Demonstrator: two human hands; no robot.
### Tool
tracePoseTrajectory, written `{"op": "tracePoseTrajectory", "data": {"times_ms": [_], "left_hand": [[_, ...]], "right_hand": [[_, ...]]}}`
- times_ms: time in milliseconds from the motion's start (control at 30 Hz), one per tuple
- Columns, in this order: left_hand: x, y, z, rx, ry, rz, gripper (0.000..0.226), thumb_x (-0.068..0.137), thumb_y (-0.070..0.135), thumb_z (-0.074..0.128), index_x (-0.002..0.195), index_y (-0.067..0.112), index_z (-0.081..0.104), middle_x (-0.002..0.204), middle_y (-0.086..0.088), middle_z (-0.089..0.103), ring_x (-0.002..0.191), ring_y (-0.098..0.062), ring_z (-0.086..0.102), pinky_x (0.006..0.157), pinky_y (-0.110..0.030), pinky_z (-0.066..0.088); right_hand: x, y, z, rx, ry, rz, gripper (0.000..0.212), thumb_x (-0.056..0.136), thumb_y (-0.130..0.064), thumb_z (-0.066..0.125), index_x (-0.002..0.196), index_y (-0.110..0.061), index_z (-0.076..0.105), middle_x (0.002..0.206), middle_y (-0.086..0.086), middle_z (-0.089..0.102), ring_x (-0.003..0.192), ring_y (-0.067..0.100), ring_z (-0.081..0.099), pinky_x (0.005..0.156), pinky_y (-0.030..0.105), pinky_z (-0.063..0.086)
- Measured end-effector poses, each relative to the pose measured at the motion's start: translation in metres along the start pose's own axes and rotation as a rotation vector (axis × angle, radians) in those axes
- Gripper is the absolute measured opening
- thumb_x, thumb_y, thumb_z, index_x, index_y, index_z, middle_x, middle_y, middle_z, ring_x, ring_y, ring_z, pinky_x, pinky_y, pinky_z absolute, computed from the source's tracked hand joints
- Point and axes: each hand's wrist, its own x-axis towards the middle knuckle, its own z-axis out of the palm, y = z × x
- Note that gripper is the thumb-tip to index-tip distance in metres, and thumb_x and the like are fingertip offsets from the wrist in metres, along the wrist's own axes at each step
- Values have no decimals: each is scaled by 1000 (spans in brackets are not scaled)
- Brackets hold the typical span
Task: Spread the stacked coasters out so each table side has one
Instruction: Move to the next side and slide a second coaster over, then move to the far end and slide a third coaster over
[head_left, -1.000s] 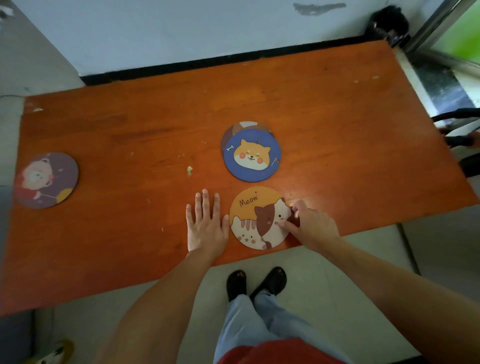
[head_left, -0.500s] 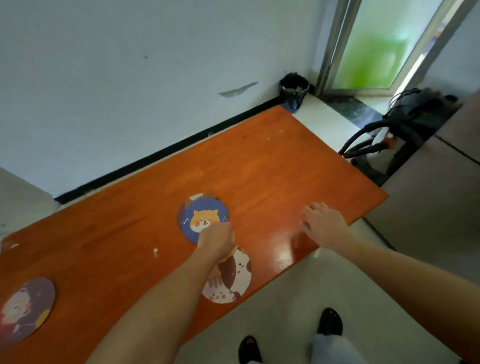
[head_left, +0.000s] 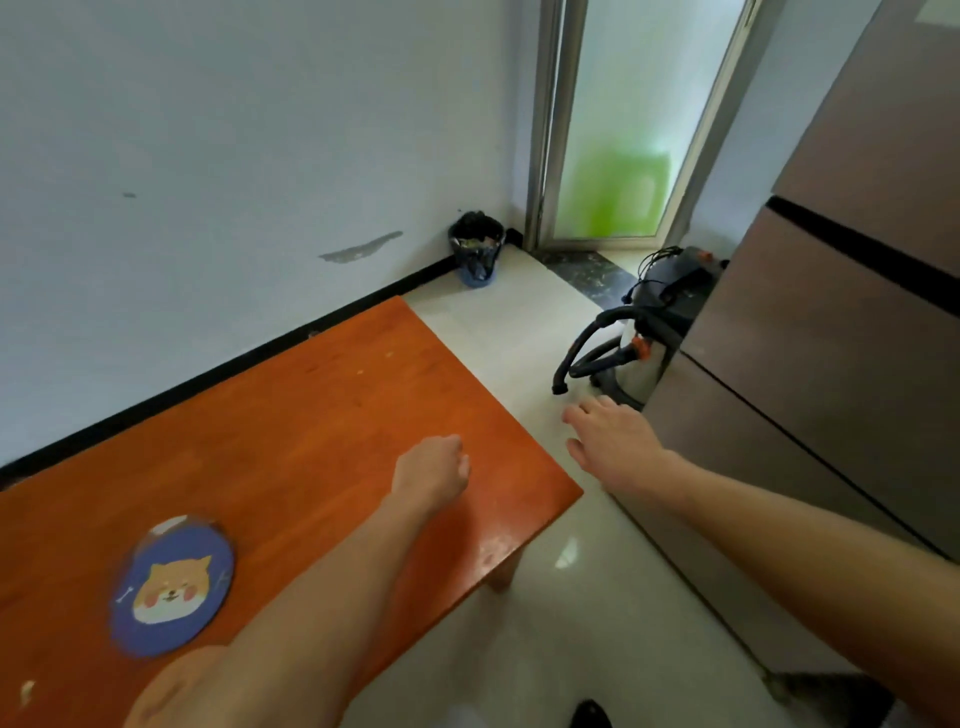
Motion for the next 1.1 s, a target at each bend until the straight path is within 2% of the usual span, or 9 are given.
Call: {"op": "tracePoseTrajectory", "data": {"times_ms": [200, 367, 567, 767, 833, 967, 1100], "left_hand": [[53, 16, 5, 11, -23, -107, 30, 93, 35, 45, 112, 17, 61, 116, -11, 65, 107, -32, 60, 82, -39, 48], [101, -10, 2, 17, -47, -201, 28, 93, 35, 43, 107, 17, 60, 115, -11, 65, 106, -32, 60, 81, -39, 48], [143, -36, -9, -95, -26, -309, 29, 94, 35, 42, 108, 18, 59, 117, -9, 64, 109, -30, 59, 82, -38, 47], [118, -90, -3, -192, 2, -553, 30, 96, 35, 40, 112, 17, 59, 121, -8, 63, 114, -28, 57, 87, -37, 46], [101, -104, 5, -238, 16, -669, 28, 96, 34, 41, 107, 17, 60, 116, -8, 65, 108, -30, 59, 85, -38, 48], [69, -122, 23, -329, 65, -901, 25, 95, 33, 44, 101, 16, 61, 106, -7, 67, 97, -29, 63, 79, -37, 52], [54, -119, 35, -406, 124, -1129, 22, 95, 31, 45, 99, 16, 61, 99, -5, 65, 89, -25, 62, 71, -33, 47]], "right_hand": [[60, 55, -4, 22, -57, -47, 34, 92, -34, 47, 120, -15, 50, 117, 7, 56, 111, 27, 51, 84, 39, 46], [117, 56, 0, 18, -91, -152, 35, 94, -34, 45, 122, -14, 49, 118, 8, 55, 110, 28, 50, 84, 41, 46], [208, 47, -5, -4, -112, -318, 36, 95, -35, 43, 123, -15, 48, 119, 8, 55, 108, 27, 51, 81, 39, 47], [285, -17, -3, 6, -120, -585, 32, 94, -35, 43, 119, -17, 51, 113, 6, 58, 101, 24, 54, 77, 36, 48], [303, -46, 5, 15, -149, -699, 29, 94, -36, 43, 116, -18, 51, 112, 5, 58, 100, 24, 54, 77, 36, 48], [330, -102, 31, 18, -245, -926, 30, 93, -37, 44, 116, -20, 51, 116, 5, 56, 109, 25, 52, 81, 39, 51], [355, -154, 63, -3, -313, -1168, 32, 92, -39, 47, 117, -19, 50, 114, 5, 54, 107, 25, 51, 79, 40, 49]]}}
